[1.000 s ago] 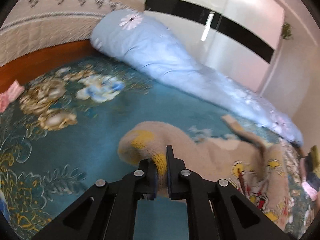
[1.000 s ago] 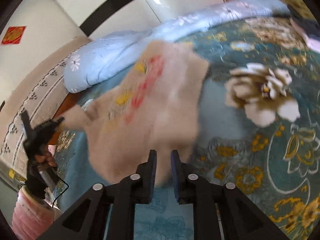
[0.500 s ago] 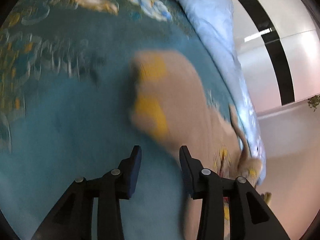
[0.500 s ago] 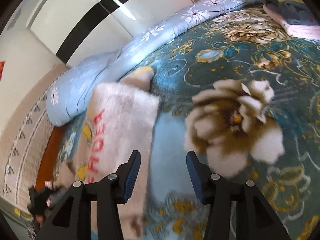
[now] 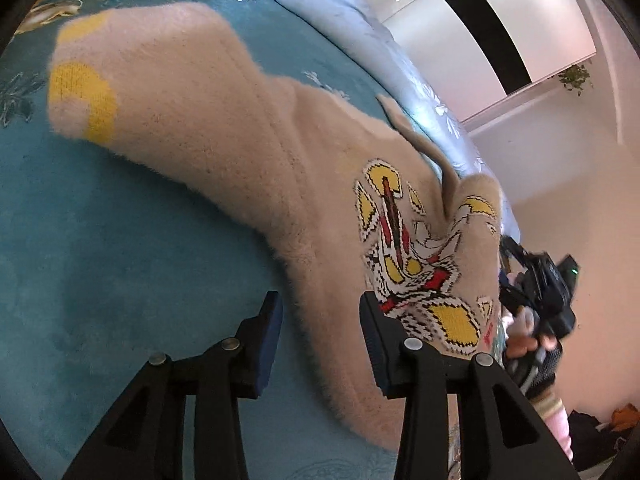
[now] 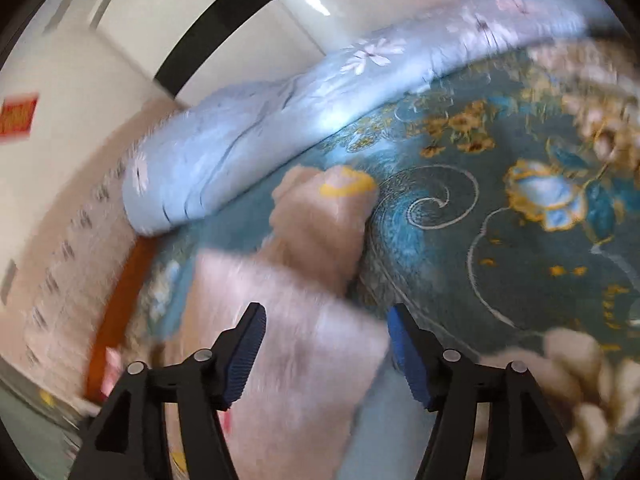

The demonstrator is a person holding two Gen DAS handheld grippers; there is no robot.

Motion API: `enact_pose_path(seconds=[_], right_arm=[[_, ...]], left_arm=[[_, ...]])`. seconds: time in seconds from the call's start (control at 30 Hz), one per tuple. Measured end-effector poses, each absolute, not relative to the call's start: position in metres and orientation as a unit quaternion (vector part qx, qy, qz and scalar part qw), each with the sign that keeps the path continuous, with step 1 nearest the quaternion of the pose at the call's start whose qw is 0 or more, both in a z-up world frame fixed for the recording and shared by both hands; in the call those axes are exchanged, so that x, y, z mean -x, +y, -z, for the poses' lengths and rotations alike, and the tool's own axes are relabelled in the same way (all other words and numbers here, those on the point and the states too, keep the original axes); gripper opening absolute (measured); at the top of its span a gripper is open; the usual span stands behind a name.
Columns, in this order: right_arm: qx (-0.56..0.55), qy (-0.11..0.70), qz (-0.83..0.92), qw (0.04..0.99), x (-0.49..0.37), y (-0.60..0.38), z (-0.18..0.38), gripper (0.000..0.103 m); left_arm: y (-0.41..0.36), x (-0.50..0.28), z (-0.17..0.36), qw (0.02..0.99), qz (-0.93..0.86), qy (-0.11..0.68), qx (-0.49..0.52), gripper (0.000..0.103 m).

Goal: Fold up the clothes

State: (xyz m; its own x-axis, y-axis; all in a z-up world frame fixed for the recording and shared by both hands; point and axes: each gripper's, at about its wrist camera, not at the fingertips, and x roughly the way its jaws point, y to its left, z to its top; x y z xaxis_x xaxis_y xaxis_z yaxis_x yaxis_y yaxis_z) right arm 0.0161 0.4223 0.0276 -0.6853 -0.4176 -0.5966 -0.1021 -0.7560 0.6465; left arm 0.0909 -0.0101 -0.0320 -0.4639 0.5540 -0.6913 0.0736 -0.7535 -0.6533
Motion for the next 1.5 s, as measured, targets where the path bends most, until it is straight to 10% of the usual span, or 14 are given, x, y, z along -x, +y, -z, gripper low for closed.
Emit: enact_pose_path(seconds=[0.63, 0.87, 1.5], right_arm=[[-0.405, -0.307, 0.828, 0.236, 0.018, 0.400, -0.013, 0.071], [-0.449, -0.203, 0.854, 0.169, -0.020, 0.376, -0.033, 0.014], [-0.434, -0.221, 0.845, 0.219, -0.180, 0.333, -0.084, 0.009]], left_arm=[[0.022, -0.085, 0.044, 0.219, -0.779, -0.316, 0.496, 0.048], [0.006, -0.086, 0.052, 0.195, -0.768, -0.343, 0.505, 0.012], [-0.060, -0.079, 0.016, 0.137, -0.827, -0.368, 0.403, 0.010]])
